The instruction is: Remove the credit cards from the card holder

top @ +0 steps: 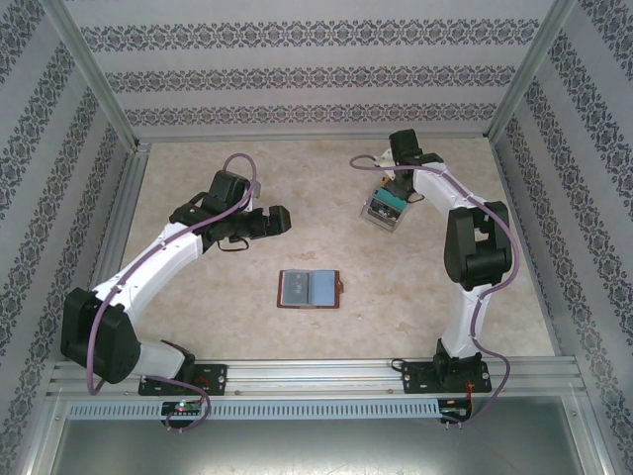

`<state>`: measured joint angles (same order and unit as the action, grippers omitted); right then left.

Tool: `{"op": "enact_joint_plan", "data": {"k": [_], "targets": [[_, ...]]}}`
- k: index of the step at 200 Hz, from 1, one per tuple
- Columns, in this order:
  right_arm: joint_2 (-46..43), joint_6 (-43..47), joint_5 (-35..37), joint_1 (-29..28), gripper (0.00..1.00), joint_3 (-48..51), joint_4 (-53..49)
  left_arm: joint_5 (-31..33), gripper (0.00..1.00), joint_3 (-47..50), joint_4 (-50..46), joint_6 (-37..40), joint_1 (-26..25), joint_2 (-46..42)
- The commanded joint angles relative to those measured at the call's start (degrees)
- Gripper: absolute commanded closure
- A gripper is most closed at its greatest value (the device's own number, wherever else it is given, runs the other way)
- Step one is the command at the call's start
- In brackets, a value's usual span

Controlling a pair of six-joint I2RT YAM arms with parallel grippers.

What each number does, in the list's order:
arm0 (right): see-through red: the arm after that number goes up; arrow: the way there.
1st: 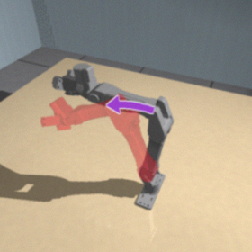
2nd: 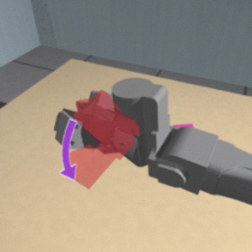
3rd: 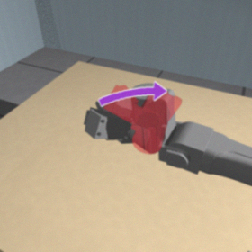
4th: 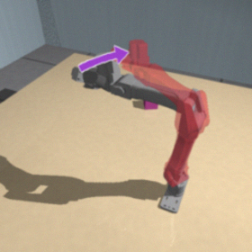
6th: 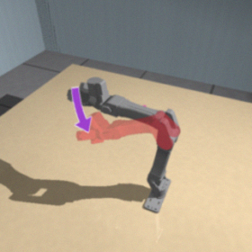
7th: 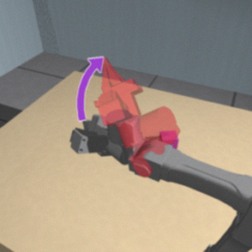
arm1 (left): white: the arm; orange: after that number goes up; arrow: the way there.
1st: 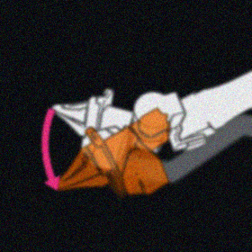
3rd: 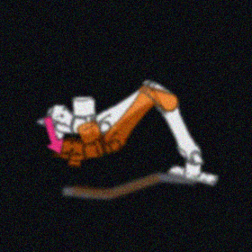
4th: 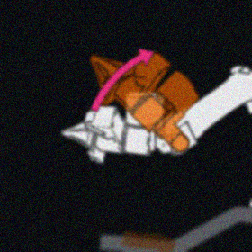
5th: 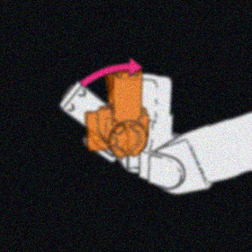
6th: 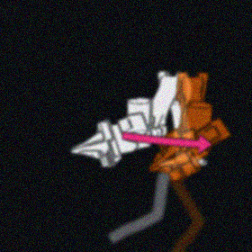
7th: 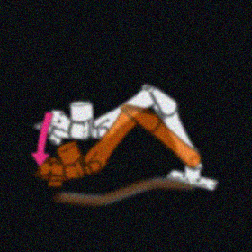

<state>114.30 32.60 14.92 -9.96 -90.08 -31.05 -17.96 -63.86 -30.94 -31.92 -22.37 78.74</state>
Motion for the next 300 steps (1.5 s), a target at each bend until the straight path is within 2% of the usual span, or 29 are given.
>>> {"op": "enact_joint_plan", "data": {"k": [1,40,68,113,161,210,260,300], "targets": [[-1.28,-3.57,-1.06,0.33,0.62,-1.61,-1.30,-0.59,0.00,0.92,-0.32,-0.25,0.74,-2.42],[-4.47,-7.37,-3.84,0.30,0.56,-1.61,-3.52,-1.09,0.00,1.55,-0.69,-0.47,0.68,-3.43],[-7.52,-11.43,-4.05,-0.47,0.56,0.00,-4.69,-1.95,0.00,2.50,-0.30,-0.90,0.75,-3.70],[-17.61,-24.82,-10.01,-4.00,0.58,6.92,-4.02,-3.24,0.00,3.65,-0.09,-1.19,0.67,-3.07],[-29.08,-44.65,-18.69,-12.49,0.62,18.06,-1.25,-6.40,0.19,7.66,1.82,-2.77,0.66,-1.06],[-33.27,-58.14,-15.77,-28.67,0.67,30.81,4.89,-10.63,0.44,10.09,3.37,-2.83,0.58,3.89],[-30.58,-66.08,-15.70,-37.65,0.72,37.27,10.24,-12.02,0.50,12.30,5.76,-4.15,-0.55,7.21],[-26.49,-68.67,-17.35,-38.47,0.80,38.05,13.09,-13.01,0.57,13.76,7.18,-4.77,-1.01,8.88]]}}
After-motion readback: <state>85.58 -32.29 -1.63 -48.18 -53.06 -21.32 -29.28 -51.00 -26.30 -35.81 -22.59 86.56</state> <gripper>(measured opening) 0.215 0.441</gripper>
